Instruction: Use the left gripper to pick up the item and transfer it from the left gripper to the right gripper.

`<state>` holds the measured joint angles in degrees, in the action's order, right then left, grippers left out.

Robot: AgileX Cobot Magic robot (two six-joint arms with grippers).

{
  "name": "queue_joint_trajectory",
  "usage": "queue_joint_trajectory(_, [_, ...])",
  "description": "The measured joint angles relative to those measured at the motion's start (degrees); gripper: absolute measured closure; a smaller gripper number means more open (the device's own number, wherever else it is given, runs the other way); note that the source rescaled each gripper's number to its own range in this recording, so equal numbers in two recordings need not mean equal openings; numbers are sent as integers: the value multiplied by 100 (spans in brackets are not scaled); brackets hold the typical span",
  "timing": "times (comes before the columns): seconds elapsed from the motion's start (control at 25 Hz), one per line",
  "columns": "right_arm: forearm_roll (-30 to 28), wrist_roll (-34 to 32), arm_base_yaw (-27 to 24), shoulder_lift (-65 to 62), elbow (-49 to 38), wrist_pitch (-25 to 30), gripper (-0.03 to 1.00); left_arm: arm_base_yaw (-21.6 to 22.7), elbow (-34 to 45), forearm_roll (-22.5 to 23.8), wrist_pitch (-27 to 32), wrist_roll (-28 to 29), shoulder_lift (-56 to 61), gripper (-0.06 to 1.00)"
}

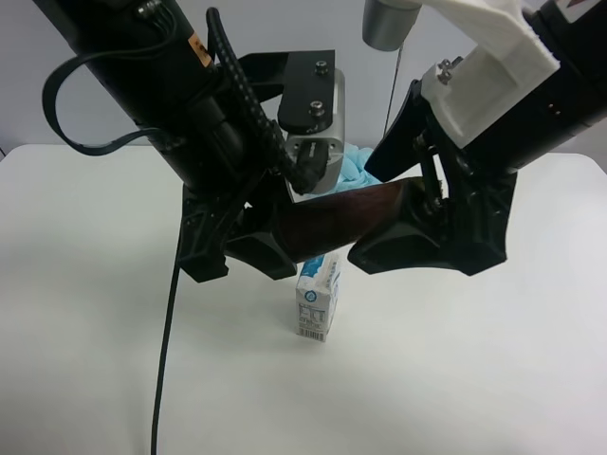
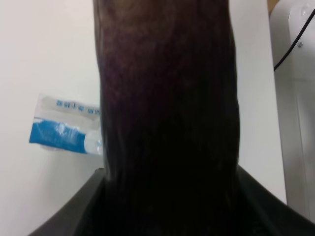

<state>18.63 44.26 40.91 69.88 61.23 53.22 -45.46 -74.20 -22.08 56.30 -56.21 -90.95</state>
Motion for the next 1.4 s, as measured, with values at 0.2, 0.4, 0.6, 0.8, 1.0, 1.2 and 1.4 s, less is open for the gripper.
queue_joint_trajectory(0.2, [0, 0, 0, 0, 0, 5, 53, 0, 0, -63, 0, -12, 0, 94])
queue_joint_trajectory(0.4, [-5, 0, 0, 0, 0, 53, 73, 0, 0, -75, -4, -18, 0, 94])
queue_joint_trajectory(0.6, [-40, 5, 7, 0, 0, 107, 93, 0, 0, -40, 18, -133, 0, 94])
queue_joint_trajectory(0.8, [-108, 5, 7, 0, 0, 101, 93, 0, 0, -35, -21, -140, 0, 94])
queue_joint_trajectory(1.0, [-152, 0, 10, 0, 2, 70, 93, -18, 0, 81, -117, -140, 0, 94])
queue_joint_trajectory(1.2, [-223, 0, 10, 0, 2, 94, 96, -24, 0, 614, -191, 34, 0, 21])
queue_joint_trajectory(1.4, [-250, 0, 10, 0, 2, 100, 96, -24, 0, 665, -198, 70, 0, -4])
